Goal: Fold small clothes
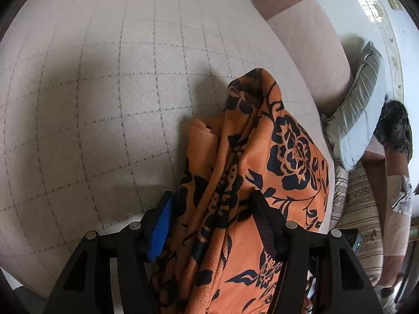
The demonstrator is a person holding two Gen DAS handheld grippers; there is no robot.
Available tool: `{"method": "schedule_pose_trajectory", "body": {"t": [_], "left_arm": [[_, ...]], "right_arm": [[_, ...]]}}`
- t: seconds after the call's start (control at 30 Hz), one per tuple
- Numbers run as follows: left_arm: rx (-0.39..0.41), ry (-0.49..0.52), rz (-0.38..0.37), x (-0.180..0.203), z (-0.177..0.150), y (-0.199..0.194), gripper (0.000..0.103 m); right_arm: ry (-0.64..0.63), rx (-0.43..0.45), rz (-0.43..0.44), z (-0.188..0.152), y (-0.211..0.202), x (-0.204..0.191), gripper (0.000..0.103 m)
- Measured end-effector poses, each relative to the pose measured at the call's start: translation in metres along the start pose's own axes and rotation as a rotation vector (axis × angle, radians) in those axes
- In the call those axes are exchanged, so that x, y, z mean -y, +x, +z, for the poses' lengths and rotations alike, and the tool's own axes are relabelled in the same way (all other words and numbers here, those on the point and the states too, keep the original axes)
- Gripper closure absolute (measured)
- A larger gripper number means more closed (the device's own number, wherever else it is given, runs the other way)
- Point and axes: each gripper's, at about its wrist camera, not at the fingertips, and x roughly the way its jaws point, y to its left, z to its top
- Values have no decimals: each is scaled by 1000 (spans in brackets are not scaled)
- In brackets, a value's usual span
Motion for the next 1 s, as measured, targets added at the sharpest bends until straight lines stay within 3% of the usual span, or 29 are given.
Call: {"method": "schedule_pose_trajectory", "body": {"t": [0.07,0.23,0.33,0.57,0.73,0.87,1.0], "left_arm": [[-2,6,17,3,-1,5,44],[-8,59,17,17,-7,4,76],[18,124,0,35,-17,-9,86],[8,209,-149,112,-46,-32,88],[-10,273,-221,181,-28,-4,88],[-46,297,-216,226,9,47,88],[-50,308,-146,239,44,104,88]], "right_arm": [[7,9,11,0,3,3,45],[-25,-22,-49,11,13,-10,65],[-44,-5,-23,6,-1,-19,76],[-114,98,-9,2,-79,-38,77],[-118,191,-8,36,-137,-26,77],[-82,232,-18,87,-154,-2,76],[-50,219,-40,141,-135,32,76]]}}
